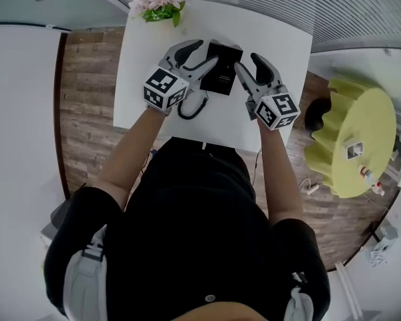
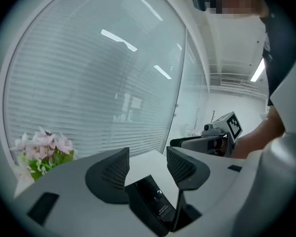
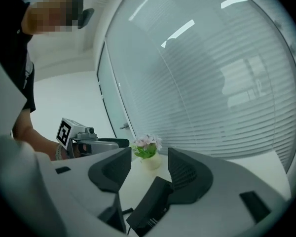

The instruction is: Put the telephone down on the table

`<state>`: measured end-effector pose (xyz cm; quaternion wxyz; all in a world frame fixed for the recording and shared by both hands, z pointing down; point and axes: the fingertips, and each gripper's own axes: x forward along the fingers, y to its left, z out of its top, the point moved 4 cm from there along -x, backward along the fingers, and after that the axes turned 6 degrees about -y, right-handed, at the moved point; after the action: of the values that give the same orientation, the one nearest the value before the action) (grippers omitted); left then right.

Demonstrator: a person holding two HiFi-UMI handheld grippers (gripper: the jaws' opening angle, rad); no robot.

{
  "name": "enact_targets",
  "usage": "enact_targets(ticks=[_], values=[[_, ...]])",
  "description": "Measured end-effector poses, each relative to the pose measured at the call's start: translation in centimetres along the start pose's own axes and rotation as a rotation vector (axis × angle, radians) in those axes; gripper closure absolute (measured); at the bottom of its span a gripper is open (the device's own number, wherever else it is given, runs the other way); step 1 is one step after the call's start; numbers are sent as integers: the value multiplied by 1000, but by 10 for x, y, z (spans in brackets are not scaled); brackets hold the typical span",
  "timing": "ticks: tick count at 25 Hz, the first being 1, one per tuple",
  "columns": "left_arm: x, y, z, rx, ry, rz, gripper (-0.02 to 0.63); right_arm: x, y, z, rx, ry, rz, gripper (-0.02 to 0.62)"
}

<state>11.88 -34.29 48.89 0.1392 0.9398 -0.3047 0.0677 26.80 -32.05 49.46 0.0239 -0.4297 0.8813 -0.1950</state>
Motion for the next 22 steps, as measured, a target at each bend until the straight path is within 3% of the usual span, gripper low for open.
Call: enact_targets(ticks=[3,9,17,20,22], values=[[-19,-19,33,62,-47,-17,364,-12,29,31,-80,-56,35,354],[-50,-55,77,85,-140,-28,382,-33,85,81,-244,-108,141,373],[-67,-87,114,194,-181,-89,521,-52,112,121,-296,-176,174,502],[-69,-93,118,212,-204,-73,586,-55,118,120,-314,-185,186,552],[-69,-94,116,211,-212,-57,595,-57,120,116,-323,-180,184,565]])
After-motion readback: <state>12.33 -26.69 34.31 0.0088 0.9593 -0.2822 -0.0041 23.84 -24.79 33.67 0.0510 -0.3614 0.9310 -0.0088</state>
